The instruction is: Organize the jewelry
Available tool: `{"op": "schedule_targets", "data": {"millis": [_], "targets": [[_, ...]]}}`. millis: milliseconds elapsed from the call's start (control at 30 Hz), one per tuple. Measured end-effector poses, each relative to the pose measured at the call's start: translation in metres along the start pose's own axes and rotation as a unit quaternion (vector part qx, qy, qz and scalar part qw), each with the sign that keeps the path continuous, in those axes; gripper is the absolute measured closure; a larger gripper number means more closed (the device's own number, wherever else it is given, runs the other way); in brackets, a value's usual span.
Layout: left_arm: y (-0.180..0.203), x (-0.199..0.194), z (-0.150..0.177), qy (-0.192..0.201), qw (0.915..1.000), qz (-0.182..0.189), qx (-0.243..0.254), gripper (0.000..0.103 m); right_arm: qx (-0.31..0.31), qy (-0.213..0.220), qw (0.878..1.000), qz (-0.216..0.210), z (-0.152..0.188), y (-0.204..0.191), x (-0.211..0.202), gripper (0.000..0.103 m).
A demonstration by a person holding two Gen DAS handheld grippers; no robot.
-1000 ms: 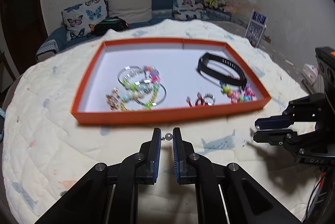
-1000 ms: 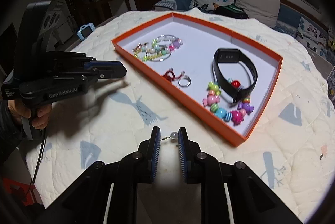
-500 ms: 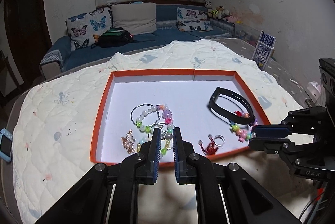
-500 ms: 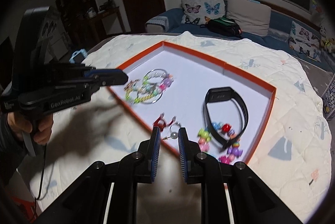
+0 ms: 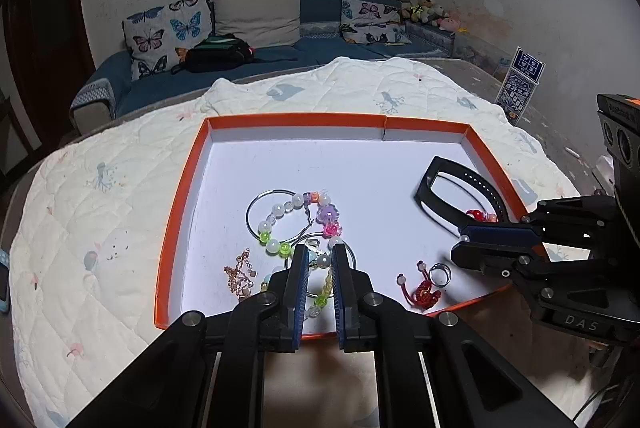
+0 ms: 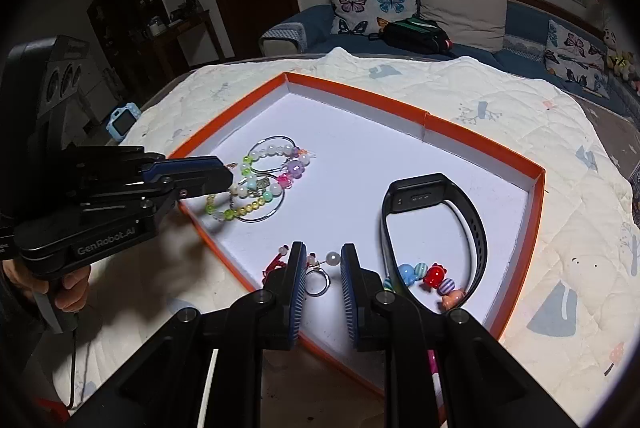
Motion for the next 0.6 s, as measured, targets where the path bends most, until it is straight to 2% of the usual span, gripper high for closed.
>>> {"op": "schedule_targets", "data": {"millis": [200,233,333,367,600], "targets": [[-0.003,0.001,0.001,-0.006,1.0,-0.003,-0.006,0.089,0.005,-0.004,1.0,-0.001,0.0,0.001,0.001,0.083],[-0.003,0.0,0.001,-0.005,1.0,-0.004,-0.007,0.086,0.003,-0.004,1.0,0.001,0.0,0.0,0.001,0.082],[-0.003,-0.005,0.0,0.006,0.9999,-0.006,-0.01,0.056,0.004,-0.005,1.0,0.003,0.0,0.0,0.001,0.076],[-0.003,-0.008,0.0,0.014,0.9998,-0.007,-0.011,0.052,0.004,-0.004,1.0,0.004,0.0,0.0,0.0,0.075],[-0.005,-0.024,-0.001,0.031,0.9993,-0.013,-0.016,0.052,0.009,-0.001,1.0,0.012,0.004,0.004,-0.01,0.074]]}}
Point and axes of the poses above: each gripper's, at about its wrist camera, not at the fingertips, and x roughly the way its jaws point, y to its right, z to its underside, the point moved 6 cm from there along x, roughly the way its jaws point, and after that the axes turned 12 degrees about -x, right-handed, at the moved point
